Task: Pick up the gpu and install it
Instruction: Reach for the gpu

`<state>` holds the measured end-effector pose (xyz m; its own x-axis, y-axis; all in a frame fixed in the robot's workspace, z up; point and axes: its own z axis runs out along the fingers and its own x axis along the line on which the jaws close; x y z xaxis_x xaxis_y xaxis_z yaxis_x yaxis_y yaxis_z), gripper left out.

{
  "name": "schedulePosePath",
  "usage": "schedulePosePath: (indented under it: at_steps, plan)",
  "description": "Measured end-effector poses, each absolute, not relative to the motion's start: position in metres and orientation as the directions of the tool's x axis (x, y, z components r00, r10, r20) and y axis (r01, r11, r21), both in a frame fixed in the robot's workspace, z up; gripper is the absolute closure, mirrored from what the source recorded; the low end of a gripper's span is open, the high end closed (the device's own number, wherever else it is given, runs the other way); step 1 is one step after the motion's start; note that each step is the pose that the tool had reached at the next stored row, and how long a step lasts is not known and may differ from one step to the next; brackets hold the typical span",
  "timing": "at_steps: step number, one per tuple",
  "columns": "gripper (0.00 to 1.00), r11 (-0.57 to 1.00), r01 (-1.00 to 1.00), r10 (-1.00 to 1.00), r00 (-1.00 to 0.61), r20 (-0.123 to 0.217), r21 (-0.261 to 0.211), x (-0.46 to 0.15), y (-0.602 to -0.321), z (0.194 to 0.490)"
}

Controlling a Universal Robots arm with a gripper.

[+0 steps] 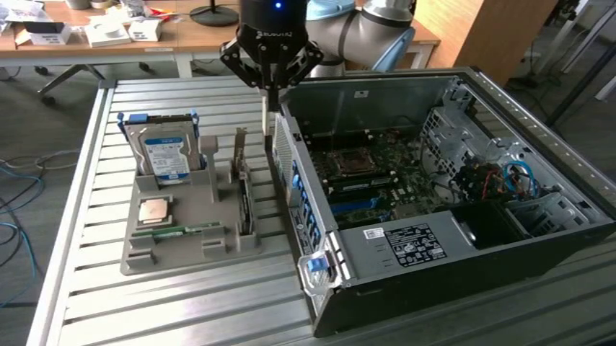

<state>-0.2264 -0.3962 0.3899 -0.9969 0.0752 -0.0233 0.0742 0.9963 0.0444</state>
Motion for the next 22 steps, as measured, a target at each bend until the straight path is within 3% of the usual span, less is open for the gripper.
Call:
schedulePosePath:
  at_steps: [22]
  plan:
    - [0.89, 0.996, 0.077, 0.078, -0.997, -0.023, 0.044, -0.267, -0.396, 0.388]
